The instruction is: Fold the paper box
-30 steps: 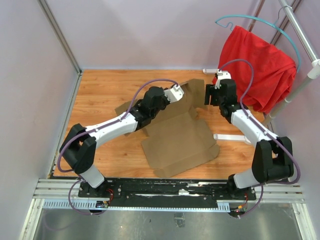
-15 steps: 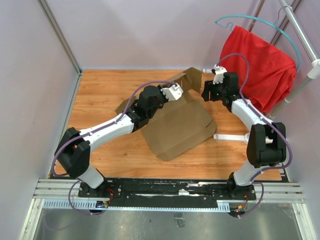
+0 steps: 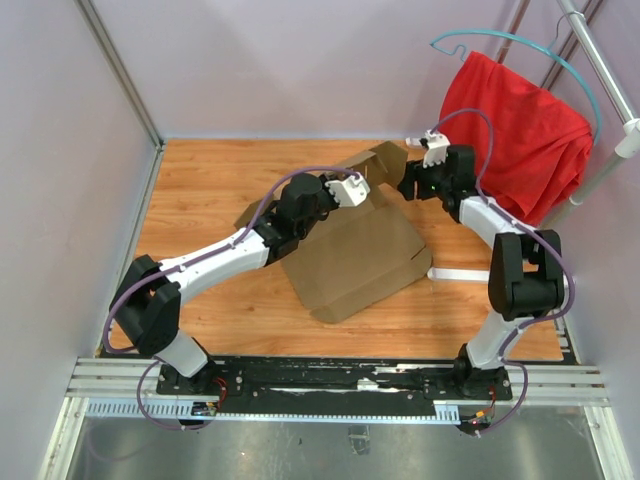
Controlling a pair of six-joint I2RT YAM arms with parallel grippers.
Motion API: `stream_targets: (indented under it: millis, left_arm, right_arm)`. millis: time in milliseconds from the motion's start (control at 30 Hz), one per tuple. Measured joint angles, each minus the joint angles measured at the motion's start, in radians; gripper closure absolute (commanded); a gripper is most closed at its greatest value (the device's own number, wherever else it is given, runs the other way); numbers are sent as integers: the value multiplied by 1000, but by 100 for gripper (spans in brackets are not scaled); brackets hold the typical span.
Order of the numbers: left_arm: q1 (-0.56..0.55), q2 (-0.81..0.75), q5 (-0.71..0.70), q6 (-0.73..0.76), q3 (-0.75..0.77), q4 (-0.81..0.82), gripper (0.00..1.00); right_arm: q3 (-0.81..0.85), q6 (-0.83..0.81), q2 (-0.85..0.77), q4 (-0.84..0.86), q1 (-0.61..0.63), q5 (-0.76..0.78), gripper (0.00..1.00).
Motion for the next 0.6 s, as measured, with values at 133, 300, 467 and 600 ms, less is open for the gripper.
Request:
stream_targets:
  millis: [133, 300, 467, 600]
  left_arm:
    - [-2, 0, 4, 0, 0, -10, 100]
    - [-4, 0, 10, 0, 0, -16, 100]
    - [-4, 5, 11, 0, 0, -17, 100]
    - [-8, 19, 10, 0, 0, -23, 100]
  right_arm:
    - [0, 6, 52, 56, -2, -20, 41]
    - [4, 14, 108, 109, -4, -37, 50]
    - [32, 24, 144, 133, -4, -62, 76]
    - [-5, 41, 116, 164, -4, -69, 84]
